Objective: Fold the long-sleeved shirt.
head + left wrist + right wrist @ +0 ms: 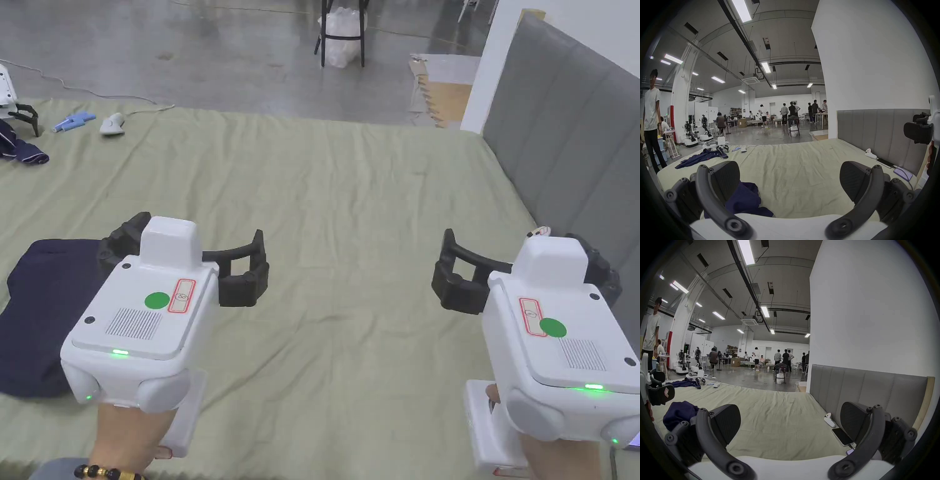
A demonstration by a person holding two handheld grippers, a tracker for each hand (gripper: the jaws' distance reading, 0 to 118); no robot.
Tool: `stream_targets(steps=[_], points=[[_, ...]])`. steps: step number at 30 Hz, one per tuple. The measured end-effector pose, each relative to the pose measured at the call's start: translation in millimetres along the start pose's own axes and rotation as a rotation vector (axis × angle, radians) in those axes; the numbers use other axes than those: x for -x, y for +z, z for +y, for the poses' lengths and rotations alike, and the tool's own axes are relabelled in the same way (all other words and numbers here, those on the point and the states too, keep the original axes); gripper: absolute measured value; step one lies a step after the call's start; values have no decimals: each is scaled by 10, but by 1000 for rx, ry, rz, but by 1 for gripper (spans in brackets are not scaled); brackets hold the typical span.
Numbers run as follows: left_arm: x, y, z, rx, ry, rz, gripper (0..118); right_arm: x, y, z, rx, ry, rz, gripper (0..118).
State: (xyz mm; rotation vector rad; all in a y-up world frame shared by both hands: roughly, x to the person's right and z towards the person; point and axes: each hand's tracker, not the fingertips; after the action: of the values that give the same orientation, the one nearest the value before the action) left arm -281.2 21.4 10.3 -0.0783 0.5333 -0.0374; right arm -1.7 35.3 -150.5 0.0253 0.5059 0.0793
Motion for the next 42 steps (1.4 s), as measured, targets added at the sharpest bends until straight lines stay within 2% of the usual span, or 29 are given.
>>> stream_targets(steps=[42], points=[[-21,5,26,-9,0,2,111,-19,26,38,10,-1,-11,118]])
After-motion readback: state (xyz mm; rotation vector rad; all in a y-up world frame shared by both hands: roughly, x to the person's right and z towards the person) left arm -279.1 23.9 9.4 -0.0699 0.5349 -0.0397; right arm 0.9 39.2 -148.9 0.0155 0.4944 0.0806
